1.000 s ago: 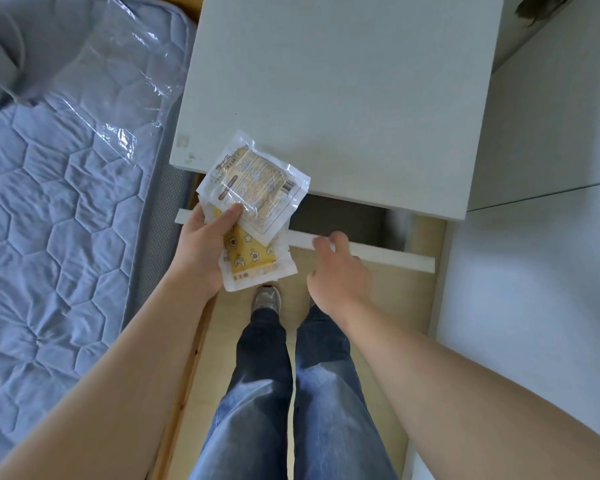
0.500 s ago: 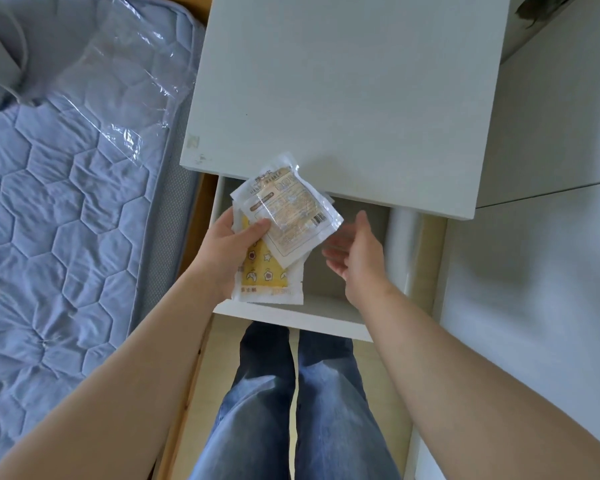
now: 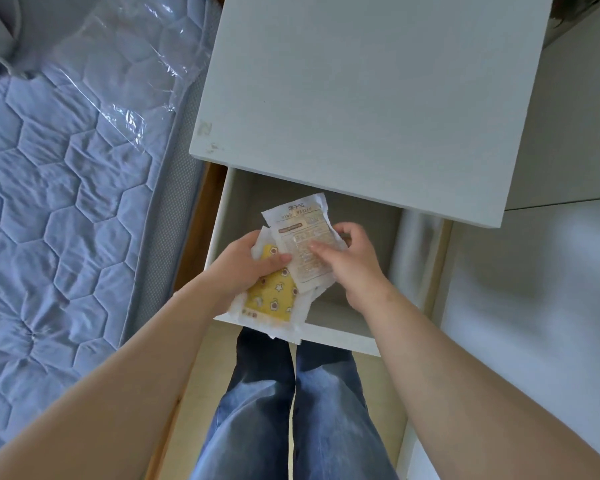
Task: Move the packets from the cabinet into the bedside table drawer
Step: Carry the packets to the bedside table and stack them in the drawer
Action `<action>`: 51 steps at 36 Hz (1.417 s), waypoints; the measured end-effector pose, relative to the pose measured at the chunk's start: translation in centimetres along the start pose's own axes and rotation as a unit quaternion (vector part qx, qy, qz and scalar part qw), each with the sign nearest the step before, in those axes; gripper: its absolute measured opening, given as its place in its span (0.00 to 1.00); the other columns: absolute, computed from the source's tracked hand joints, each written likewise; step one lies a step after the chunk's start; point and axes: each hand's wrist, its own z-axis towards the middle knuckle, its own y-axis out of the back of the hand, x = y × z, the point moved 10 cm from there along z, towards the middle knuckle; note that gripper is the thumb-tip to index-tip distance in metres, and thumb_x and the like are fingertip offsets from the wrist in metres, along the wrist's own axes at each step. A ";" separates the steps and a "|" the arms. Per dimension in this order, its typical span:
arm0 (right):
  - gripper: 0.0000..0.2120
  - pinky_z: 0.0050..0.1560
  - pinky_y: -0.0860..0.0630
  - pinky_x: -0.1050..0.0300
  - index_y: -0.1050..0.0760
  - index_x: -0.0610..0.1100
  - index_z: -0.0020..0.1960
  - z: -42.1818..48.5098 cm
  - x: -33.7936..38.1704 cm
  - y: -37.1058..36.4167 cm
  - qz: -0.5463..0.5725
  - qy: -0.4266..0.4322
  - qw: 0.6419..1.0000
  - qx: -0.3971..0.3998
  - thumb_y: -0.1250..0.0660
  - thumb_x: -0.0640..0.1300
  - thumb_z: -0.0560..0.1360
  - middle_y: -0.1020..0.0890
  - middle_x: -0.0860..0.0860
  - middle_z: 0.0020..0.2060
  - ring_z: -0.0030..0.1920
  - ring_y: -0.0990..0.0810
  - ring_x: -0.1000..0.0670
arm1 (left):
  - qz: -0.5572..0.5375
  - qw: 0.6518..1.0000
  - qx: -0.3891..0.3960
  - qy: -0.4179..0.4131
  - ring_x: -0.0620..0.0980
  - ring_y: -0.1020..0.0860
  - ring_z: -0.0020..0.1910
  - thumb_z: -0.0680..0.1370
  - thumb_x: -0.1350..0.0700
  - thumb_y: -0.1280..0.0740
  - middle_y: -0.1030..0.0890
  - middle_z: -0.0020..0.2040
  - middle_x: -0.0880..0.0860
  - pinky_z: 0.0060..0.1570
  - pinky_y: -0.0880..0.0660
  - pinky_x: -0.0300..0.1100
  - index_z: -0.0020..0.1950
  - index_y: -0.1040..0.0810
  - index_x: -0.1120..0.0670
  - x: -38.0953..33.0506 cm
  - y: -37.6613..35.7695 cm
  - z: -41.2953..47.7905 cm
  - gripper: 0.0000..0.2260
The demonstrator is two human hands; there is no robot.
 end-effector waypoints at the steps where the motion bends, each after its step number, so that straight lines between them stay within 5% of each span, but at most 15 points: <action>1: 0.16 0.39 0.27 0.64 0.33 0.48 0.55 0.3 0.1 0.2 -0.005 0.003 1.000 -0.003 0.29 0.41 0.73 0.26 0.56 0.46 0.44 0.24 0.58 | -0.019 1.000 0.023 0.008 0.49 0.17 0.45 0.74 0.58 0.31 0.17 0.49 0.50 0.39 0.19 0.45 0.59 0.27 0.49 0.4 -0.4 0.1 0.15; 6: 0.16 0.38 0.28 0.66 0.33 0.46 0.56 1.6 -0.2 1.0 0.010 0.001 1.000 -0.025 0.29 0.42 0.73 0.24 0.56 0.44 0.43 0.23 0.59 | -0.046 0.998 0.045 0.020 0.55 0.19 0.51 0.73 0.64 0.30 0.18 0.53 0.52 0.51 0.22 0.58 0.56 0.27 0.46 1.7 -0.4 1.0 0.18; 10: 0.07 0.37 0.27 0.65 0.28 0.44 0.49 2.2 -0.6 1.7 0.019 0.005 0.998 -0.058 0.31 0.43 0.75 0.21 0.53 0.42 0.42 0.22 0.56 | -0.054 0.998 0.027 0.015 0.51 0.18 0.47 0.74 0.62 0.31 0.18 0.50 0.50 0.42 0.20 0.51 0.53 0.27 0.45 1.6 -0.2 2.2 0.14; 14: 0.07 0.39 0.28 0.60 0.30 0.43 0.48 2.4 -1.8 4.4 0.079 -0.016 0.981 -0.176 0.33 0.42 0.75 0.23 0.51 0.40 0.40 0.24 0.51 | -0.073 0.997 -0.022 0.008 0.51 0.19 0.46 0.75 0.61 0.31 0.19 0.48 0.50 0.39 0.20 0.48 0.53 0.27 0.46 1.4 0.6 3.4 0.13; 19: 0.07 0.32 0.32 0.59 0.33 0.41 0.44 1.3 -1.1 6.3 -0.044 0.053 0.968 -0.243 0.35 0.40 0.73 0.27 0.51 0.36 0.36 0.27 0.50 | -0.114 0.984 -0.135 -0.011 0.49 0.21 0.47 0.75 0.61 0.32 0.22 0.47 0.47 0.43 0.22 0.49 0.55 0.29 0.47 1.4 2.8 4.4 0.13; 23: 0.09 0.32 0.34 0.57 0.34 0.45 0.39 0.8 -0.3 2.4 -0.132 0.098 0.977 -0.137 0.33 0.40 0.71 0.27 0.52 0.34 0.34 0.30 0.52 | -0.124 0.978 -0.165 -0.039 0.47 0.22 0.46 0.76 0.61 0.32 0.22 0.46 0.46 0.44 0.22 0.47 0.54 0.29 0.47 0.8 2.1 4.8 0.13; 26: 0.12 0.41 0.28 0.60 0.36 0.46 0.39 0.8 -1.0 -1.7 -0.122 0.102 0.987 -0.010 0.32 0.36 0.68 0.27 0.53 0.48 0.44 0.27 0.53 | -0.144 0.974 -0.162 -0.060 0.47 0.20 0.44 0.77 0.60 0.34 0.20 0.45 0.49 0.41 0.20 0.45 0.52 0.26 0.48 0.4 0.8 4.8 0.08; 29: 0.16 0.54 0.29 0.62 0.37 0.45 0.37 1.1 -1.8 -3.5 -0.076 0.083 0.991 0.068 0.28 0.45 0.70 0.35 0.58 0.63 0.60 0.31 0.57 | -0.166 0.972 -0.152 -0.070 0.48 0.19 0.42 0.77 0.61 0.34 0.19 0.44 0.50 0.37 0.20 0.43 0.50 0.25 0.48 0.4 0.0 4.8 0.08; 34: 0.15 0.53 0.29 0.62 0.34 0.45 0.37 2.3 -1.6 -1.2 -0.119 0.081 0.989 0.013 0.29 0.49 0.72 0.32 0.56 0.58 0.59 0.29 0.56 | -0.205 0.970 -0.114 -0.060 0.51 0.17 0.45 0.77 0.63 0.34 0.17 0.45 0.51 0.42 0.20 0.49 0.53 0.24 0.49 1.1 -1.1 5.1 0.09; 37: 0.17 0.45 0.24 0.63 0.32 0.51 0.52 3.0 -2.2 -0.2 -0.068 0.032 0.997 0.007 0.26 0.46 0.69 0.29 0.51 0.58 0.55 0.25 0.51 | -0.217 0.969 -0.104 -0.054 0.49 0.17 0.43 0.77 0.62 0.34 0.17 0.43 0.49 0.40 0.20 0.47 0.50 0.24 0.48 1.5 -1.8 5.2 0.08; 39: 0.34 0.50 0.24 0.59 0.38 0.55 0.67 3.4 -2.9 -0.1 -0.028 -0.009 0.999 0.031 0.24 0.45 0.68 0.29 0.52 0.62 0.59 0.25 0.51 | -0.235 0.966 -0.099 -0.044 0.51 0.17 0.45 0.77 0.62 0.34 0.17 0.45 0.50 0.42 0.20 0.50 0.52 0.24 0.48 1.9 -2.1 5.3 0.09; 41: 0.40 0.58 0.25 0.51 0.43 0.54 0.72 3.6 -3.5 -0.2 -0.027 -0.048 0.997 0.053 0.24 0.45 0.68 0.28 0.53 0.63 0.62 0.26 0.50 | -0.245 0.964 -0.099 -0.037 0.54 0.18 0.50 0.77 0.62 0.34 0.18 0.51 0.53 0.47 0.20 0.54 0.59 0.26 0.49 2.2 -2.2 5.4 0.13; 45: 0.24 0.58 0.23 0.46 0.31 0.50 0.60 3.9 -4.5 -1.1 -0.030 -0.099 0.990 0.099 0.25 0.42 0.68 0.21 0.51 0.55 0.56 0.21 0.48 | -0.260 0.959 -0.112 -0.032 0.55 0.20 0.52 0.77 0.63 0.34 0.21 0.55 0.52 0.49 0.21 0.56 0.67 0.34 0.46 2.8 -1.9 5.7 0.22; 51: 0.15 0.56 0.22 0.44 0.27 0.49 0.53 5.6 -5.8 -2.5 0.076 -0.120 0.983 0.115 0.27 0.38 0.70 0.18 0.48 0.52 0.53 0.19 0.46 | -0.280 0.949 -0.142 0.027 0.55 0.18 0.49 0.77 0.58 0.34 0.18 0.51 0.53 0.43 0.21 0.53 0.59 0.24 0.51 4.5 -1.1 6.9 0.11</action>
